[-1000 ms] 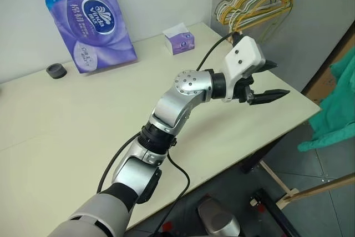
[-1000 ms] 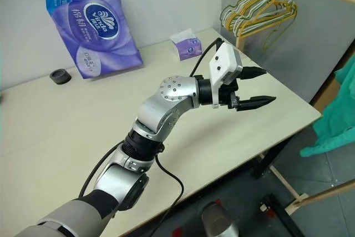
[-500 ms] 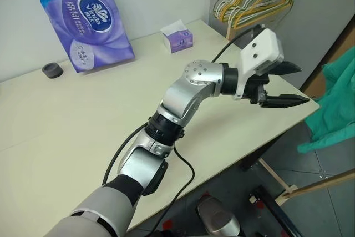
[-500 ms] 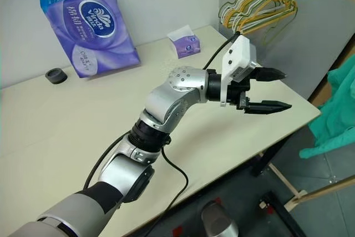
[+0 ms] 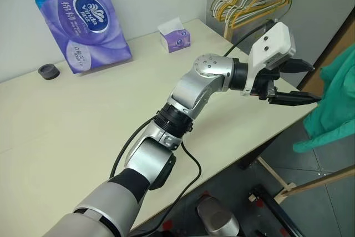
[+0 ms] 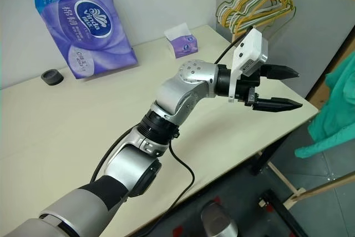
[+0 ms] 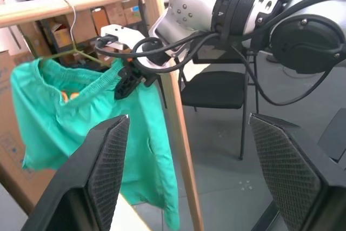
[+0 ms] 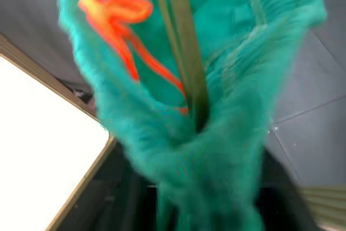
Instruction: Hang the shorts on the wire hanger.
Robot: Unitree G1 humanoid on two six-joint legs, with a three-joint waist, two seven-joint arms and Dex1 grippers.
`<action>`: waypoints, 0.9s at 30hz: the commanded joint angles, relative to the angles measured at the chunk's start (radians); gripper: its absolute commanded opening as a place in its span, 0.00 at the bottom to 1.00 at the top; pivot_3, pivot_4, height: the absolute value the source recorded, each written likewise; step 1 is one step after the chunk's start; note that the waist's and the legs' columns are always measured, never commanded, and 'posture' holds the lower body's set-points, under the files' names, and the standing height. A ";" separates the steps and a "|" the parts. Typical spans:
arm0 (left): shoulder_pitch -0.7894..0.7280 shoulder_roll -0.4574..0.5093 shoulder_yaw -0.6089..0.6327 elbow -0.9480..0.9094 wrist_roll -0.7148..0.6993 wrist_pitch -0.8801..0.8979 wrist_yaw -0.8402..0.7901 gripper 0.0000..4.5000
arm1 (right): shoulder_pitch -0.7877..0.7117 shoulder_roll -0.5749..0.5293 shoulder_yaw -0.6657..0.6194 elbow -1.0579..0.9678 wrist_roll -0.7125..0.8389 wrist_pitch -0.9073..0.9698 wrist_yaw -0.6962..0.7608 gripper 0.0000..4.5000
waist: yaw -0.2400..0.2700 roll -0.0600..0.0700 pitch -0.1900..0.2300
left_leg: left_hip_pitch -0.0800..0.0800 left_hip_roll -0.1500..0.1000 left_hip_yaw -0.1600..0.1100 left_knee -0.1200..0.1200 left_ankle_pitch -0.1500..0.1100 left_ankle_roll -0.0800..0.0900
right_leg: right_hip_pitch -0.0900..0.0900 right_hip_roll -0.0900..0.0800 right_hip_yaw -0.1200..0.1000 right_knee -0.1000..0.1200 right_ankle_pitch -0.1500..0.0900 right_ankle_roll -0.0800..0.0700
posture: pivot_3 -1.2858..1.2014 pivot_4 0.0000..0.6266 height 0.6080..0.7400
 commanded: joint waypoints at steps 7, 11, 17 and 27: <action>-0.051 -0.024 0.030 0.036 0.010 -0.055 0.009 0.83 | 0.018 -0.028 -0.064 -0.113 0.037 0.037 -0.015 1.00 | -0.001 0.000 0.000 | 0.000 0.000 0.001 0.000 0.000 0.000 | -0.001 0.000 0.001 0.000 0.000 0.000 | 0.29 0.26 1.00; -0.055 -0.034 0.032 0.051 0.022 -0.071 0.022 0.83 | 0.014 -0.023 -0.113 -0.160 0.046 0.050 -0.073 1.00 | -0.003 0.000 0.000 | 0.000 0.000 0.001 0.000 0.000 0.000 | -0.001 0.000 0.001 0.000 0.000 0.000 | 0.29 0.26 1.00; -0.046 -0.029 0.031 0.040 0.026 -0.067 0.021 0.83 | 0.011 0.017 -0.189 -0.311 0.033 0.018 -0.237 1.00 | -0.008 0.001 -0.001 | 0.000 0.000 0.001 0.000 0.000 0.000 | -0.002 0.000 0.001 0.001 0.000 0.000 | 0.29 0.23 1.00; -0.015 0.004 0.041 0.024 0.041 -0.061 0.041 0.83 | 0.206 0.107 -0.152 -0.639 -0.014 -0.291 -0.262 1.00 | -0.020 0.002 -0.001 | -0.001 0.000 0.002 0.000 0.000 0.000 | -0.003 0.000 0.002 0.002 0.001 0.002 | 0.30 0.21 1.00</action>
